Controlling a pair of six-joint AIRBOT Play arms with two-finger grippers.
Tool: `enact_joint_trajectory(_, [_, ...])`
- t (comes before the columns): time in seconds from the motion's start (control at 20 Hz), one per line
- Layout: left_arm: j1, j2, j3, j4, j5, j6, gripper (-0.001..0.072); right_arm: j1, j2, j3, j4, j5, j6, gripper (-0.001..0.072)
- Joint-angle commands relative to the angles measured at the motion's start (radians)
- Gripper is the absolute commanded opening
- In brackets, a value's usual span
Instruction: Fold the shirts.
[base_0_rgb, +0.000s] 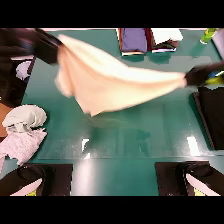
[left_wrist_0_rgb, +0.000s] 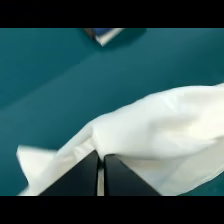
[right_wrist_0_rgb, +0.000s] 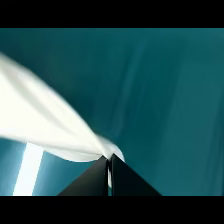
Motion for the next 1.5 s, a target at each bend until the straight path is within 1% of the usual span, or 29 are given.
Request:
enact_joint_trajectory(0.0, [0.000, 0.100, 0.136, 0.014, -0.033, 0.019, 0.0033, -0.001, 0.000, 0.320, -0.063, 0.031, -0.015, 0.0021])
enact_joint_trajectory(0.05, [0.000, 0.100, 0.175, 0.011, -0.066, 0.026, 0.0033, -0.001, 0.000, 0.377, -0.081, 0.031, -0.015, 0.0021])
enact_joint_trajectory(0.2, [0.000, 0.091, 0.177, -0.006, -0.072, 0.066, 0.0033, -0.001, -0.016, 0.476, -0.108, 0.045, -0.014, 0.0021])
enact_joint_trajectory(0.3, [0.000, 0.053, 0.166, -0.021, -0.083, 0.074, 0.0033, -0.001, -0.048, 0.490, -0.111, 0.066, -0.014, 0.0021])
enact_joint_trajectory(0.35, [-0.004, 0.028, 0.145, -0.023, -0.087, 0.084, 0.0033, 0.000, -0.065, 0.464, -0.107, 0.069, -0.014, 0.0021])
enact_joint_trajectory(0.4, [-0.010, 0.000, 0.119, -0.023, -0.091, 0.097, 0.0033, 0.000, -0.082, 0.415, -0.102, 0.069, -0.014, 0.0021])
enact_joint_trajectory(0.55, [-0.010, -0.092, -0.033, -0.055, -0.102, 0.099, 0.0033, 0.000, -0.129, 0.212, -0.103, 0.069, -0.015, 0.0021])
enact_joint_trajectory(0.65, [-0.010, -0.139, -0.176, -0.106, -0.127, 0.112, 0.0033, 0.000, -0.146, 0.039, -0.102, 0.066, -0.015, 0.0021])
enact_joint_trajectory(0.7, [-0.014, -0.154, -0.254, -0.146, -0.129, 0.136, 0.0033, 0.000, -0.142, -0.060, -0.102, 0.051, -0.014, 0.0021])
enact_joint_trajectory(0.8, [-0.051, -0.159, -0.426, -0.195, -0.120, 0.177, 0.0033, -0.001, -0.118, -0.244, -0.101, 0.004, -0.013, 0.0021])
enact_joint_trajectory(0.9, [-0.111, -0.159, -0.575, -0.217, -0.126, 0.187, 0.0034, -0.001, -0.097, -0.380, -0.097, -0.011, -0.004, 0.0021])
enact_joint_trajectory(1.05, [-0.187, -0.159, -0.724, -0.308, -0.130, 0.188, 0.0034, 0.000, -0.068, -0.492, -0.068, -0.039, 0.000, 0.0021])
enact_joint_trajectory(1.15, [-0.199, -0.159, -0.753, -0.354, -0.132, 0.188, 0.0035, -0.001, -0.050, -0.532, -0.051, -0.068, 0.008, 0.0021])
enact_joint_trajectory(1.25, [-0.199, -0.157, -0.743, -0.369, -0.134, 0.187, 0.0048, -0.001, -0.045, -0.533, -0.050, -0.072, 0.013, 0.0021])
enact_joint_trajectory(1.45, [-0.184, -0.157, -0.608, -0.361, -0.174, 0.188, 0.0049, -0.001, -0.045, -0.533, -0.048, -0.101, 0.013, 0.0021])
